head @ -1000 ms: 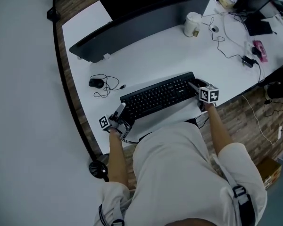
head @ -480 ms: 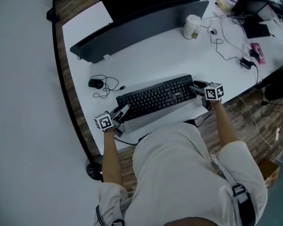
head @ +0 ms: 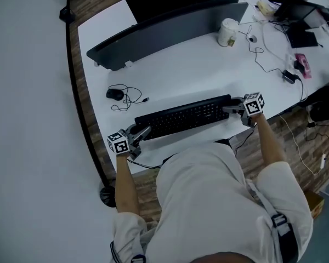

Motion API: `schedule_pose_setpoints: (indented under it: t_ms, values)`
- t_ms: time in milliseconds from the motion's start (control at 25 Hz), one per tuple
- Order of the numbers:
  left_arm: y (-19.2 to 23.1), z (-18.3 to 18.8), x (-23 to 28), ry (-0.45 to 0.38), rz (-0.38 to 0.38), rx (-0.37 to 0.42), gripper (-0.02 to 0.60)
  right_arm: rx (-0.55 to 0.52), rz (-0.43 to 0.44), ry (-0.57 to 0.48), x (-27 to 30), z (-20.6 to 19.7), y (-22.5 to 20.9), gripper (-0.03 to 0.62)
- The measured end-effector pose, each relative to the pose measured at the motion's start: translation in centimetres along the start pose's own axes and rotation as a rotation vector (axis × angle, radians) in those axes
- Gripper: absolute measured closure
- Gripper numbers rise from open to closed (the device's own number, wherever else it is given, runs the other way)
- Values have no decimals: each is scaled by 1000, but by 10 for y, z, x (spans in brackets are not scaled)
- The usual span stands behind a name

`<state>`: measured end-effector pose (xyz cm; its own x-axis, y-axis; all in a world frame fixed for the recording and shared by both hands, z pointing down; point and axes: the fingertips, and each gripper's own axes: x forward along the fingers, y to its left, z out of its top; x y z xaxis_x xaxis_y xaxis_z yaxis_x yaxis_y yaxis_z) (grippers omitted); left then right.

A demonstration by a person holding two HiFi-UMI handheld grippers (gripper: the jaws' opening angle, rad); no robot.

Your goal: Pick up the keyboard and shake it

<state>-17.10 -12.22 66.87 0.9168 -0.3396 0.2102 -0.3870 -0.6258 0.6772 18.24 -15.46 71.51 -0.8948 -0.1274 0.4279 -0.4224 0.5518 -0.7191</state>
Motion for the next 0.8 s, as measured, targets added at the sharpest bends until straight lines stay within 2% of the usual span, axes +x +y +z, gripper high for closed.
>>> schedule_pose_setpoints:
  t_ms: [120, 200, 360, 520, 680, 800]
  values:
    - [-10, -1, -2, 89, -24, 73, 465, -112, 61, 143, -3, -3, 18, 400]
    - [-20, 0, 1, 167, -49, 151, 465, -209, 68, 191, -8, 8, 27, 408]
    - [-37, 20, 8, 253, -85, 325, 465, -436, 31, 255, -23, 44, 40, 424]
    - [-51, 37, 17, 392, -75, 564, 472, -695, -37, 359, -38, 75, 54, 437]
    - [-52, 64, 23, 404, -38, 686, 479, -889, -120, 452, -46, 96, 62, 459]
    - [-51, 78, 27, 403, -14, 750, 479, -968, -183, 473, -50, 107, 67, 467]
